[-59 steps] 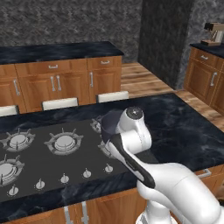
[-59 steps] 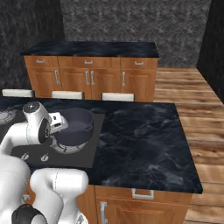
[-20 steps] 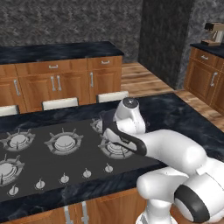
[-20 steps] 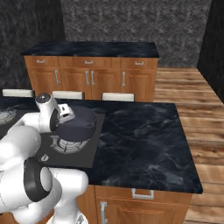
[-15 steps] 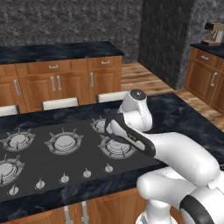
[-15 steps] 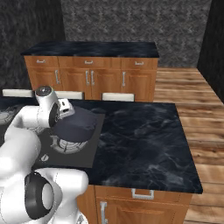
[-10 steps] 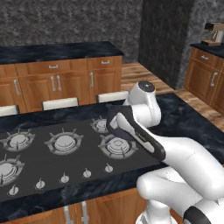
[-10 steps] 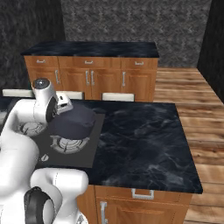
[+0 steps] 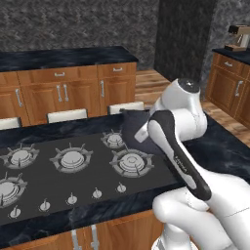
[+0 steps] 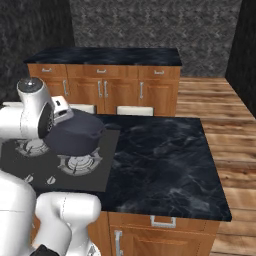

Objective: Move the pot and pan from the stove into the sink.

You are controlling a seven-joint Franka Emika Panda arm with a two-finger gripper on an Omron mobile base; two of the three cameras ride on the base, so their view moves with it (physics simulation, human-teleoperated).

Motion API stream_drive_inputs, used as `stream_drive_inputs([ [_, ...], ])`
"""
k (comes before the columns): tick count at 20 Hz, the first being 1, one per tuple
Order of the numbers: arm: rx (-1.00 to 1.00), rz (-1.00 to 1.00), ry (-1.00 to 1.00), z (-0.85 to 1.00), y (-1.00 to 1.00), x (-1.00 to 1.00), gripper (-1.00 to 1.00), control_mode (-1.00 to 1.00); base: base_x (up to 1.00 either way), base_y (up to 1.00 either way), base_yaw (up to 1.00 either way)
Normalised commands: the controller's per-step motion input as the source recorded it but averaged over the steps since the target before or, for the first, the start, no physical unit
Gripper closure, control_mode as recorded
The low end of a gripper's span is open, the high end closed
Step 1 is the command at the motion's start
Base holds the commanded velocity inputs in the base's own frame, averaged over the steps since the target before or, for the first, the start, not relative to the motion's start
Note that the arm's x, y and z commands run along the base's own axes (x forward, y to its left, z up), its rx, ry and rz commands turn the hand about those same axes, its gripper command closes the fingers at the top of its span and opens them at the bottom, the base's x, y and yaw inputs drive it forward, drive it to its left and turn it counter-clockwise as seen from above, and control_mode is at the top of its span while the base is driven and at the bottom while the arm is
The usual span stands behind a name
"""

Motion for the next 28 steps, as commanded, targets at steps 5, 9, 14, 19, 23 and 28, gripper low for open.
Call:
stream_drive_inputs([
  [5, -0.08, 0.12, -0.29, 0.34, -0.22, -0.72, 1.00, -1.00, 0.00, 0.00, 0.00],
  [9, -0.17, 0.10, -0.39, 0.13, -0.25, -0.62, 1.00, -1.00, 0.00, 0.00, 0.00],
  [14, -0.23, 0.10, -0.30, -0.13, -0.14, -0.71, 1.00, -1.00, 0.00, 0.00, 0.00],
  [19, -0.14, 0.12, -0.12, -0.21, -0.01, -0.57, 1.00, -1.00, 0.00, 0.00, 0.00],
  [23, 0.00, 0.00, 0.00, 0.00, 0.00, 0.00, 1.00, -1.00, 0.00, 0.00, 0.00],
  [28, 0.00, 0.00, 0.00, 0.00, 0.00, 0.00, 1.00, -1.00, 0.00, 0.00, 0.00],
])
